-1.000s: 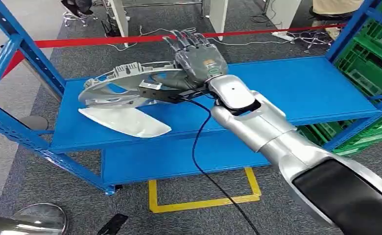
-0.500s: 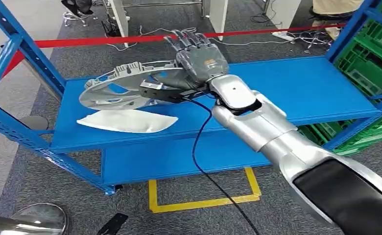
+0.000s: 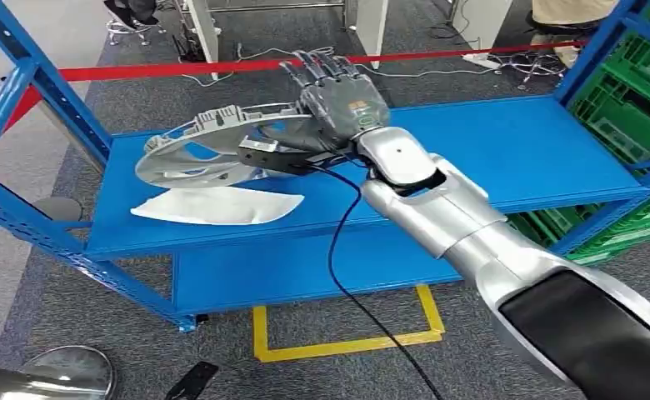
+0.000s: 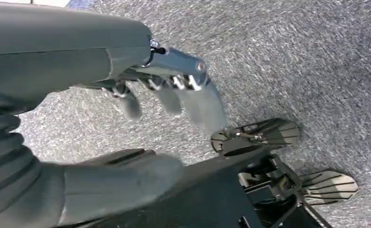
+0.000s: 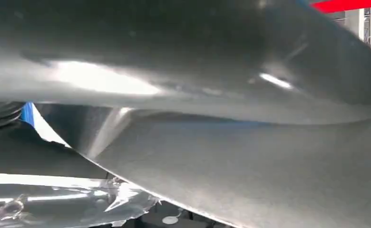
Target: Take the parts from the cabinet and place them on the table.
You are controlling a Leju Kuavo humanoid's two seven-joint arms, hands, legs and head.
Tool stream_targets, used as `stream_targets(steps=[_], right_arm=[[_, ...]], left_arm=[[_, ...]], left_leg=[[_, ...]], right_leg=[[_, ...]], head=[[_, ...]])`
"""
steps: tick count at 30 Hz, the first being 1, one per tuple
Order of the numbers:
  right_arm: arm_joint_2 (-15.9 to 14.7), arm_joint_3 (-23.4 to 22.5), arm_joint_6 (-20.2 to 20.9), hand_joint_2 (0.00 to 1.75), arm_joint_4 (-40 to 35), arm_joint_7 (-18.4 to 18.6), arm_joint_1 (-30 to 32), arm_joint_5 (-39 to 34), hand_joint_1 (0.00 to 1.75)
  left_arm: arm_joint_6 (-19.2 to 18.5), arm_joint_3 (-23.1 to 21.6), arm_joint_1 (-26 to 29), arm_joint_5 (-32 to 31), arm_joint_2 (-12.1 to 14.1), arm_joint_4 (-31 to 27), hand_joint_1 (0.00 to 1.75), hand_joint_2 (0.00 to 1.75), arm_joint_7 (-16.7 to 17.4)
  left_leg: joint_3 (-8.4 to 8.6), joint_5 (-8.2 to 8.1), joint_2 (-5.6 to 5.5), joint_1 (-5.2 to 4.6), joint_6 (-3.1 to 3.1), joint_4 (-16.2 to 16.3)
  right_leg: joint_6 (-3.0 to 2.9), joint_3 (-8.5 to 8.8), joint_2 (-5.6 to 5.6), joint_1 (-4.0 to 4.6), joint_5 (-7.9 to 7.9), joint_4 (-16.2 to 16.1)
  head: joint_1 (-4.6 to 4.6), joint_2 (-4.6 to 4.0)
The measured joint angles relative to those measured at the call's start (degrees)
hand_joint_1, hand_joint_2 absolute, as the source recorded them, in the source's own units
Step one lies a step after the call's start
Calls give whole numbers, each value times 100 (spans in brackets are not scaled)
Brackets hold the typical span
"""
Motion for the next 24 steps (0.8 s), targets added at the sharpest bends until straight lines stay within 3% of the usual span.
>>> stream_targets(steps=[17, 18, 23, 24], right_arm=[[-4, 0, 4, 0, -13, 0, 23, -26, 0], [-4, 0, 4, 0, -13, 0, 23, -28, 0], [-4, 0, 4, 0, -13, 0, 27, -35, 0], [-4, 0, 4, 0, -13, 0, 27, -35, 0]], left_arm=[[7, 0, 8, 13, 2, 0, 175, 175, -9], [9, 0, 8, 13, 2, 0, 175, 0, -9], [18, 0, 9, 13, 2, 0, 175, 0, -9], [18, 0, 9, 15, 2, -2, 169, 175, -9]], left_leg=[[0, 0, 0, 0, 0, 0], [0, 0, 0, 0, 0, 0], [0, 0, 0, 0, 0, 0], [0, 0, 0, 0, 0, 0]], right_leg=[[0, 0, 0, 0, 0, 0], [0, 0, 0, 0, 0, 0], [0, 0, 0, 0, 0, 0], [0, 0, 0, 0, 0, 0]], head=[[2, 2], [0, 0], [0, 2], [0, 2]])
